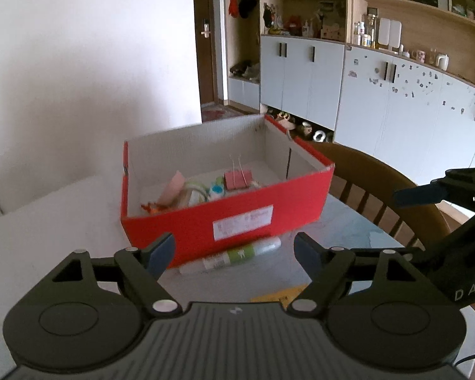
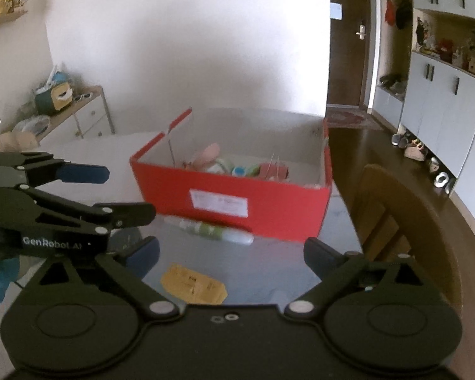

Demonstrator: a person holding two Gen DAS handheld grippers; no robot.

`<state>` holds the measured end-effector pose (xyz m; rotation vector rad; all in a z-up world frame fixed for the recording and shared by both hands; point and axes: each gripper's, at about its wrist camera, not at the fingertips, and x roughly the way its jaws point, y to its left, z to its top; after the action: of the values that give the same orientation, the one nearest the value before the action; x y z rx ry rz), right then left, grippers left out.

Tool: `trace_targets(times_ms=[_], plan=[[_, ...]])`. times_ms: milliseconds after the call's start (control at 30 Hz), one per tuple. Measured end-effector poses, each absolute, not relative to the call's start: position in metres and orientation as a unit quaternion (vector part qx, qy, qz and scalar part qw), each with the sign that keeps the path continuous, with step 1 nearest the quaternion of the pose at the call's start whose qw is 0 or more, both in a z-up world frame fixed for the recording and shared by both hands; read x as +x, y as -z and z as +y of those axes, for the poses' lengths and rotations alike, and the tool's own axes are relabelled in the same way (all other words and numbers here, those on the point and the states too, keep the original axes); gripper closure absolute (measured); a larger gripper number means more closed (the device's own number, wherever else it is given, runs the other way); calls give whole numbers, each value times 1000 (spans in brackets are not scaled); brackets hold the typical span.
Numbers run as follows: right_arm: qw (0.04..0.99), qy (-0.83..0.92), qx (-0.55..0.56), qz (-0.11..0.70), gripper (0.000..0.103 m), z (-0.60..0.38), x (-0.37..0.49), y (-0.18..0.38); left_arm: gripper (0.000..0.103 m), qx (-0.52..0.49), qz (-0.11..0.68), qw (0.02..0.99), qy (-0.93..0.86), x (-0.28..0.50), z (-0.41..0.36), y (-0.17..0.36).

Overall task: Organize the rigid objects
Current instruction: 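Withdraw both tools from the box toward the yellow box and glue stick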

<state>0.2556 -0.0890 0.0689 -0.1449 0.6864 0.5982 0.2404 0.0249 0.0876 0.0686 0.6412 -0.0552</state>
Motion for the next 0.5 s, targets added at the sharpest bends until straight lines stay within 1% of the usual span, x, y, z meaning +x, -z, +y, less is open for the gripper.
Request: trace_targets(times_ms=[267,500], plan=[[893,-276,-60,351,1,-96,261,-50,21,13,317,948,19,225,31,-54],[892,-271,-54,358,1,-99,266,-44,21,10,315,949,19,212,19,-23]])
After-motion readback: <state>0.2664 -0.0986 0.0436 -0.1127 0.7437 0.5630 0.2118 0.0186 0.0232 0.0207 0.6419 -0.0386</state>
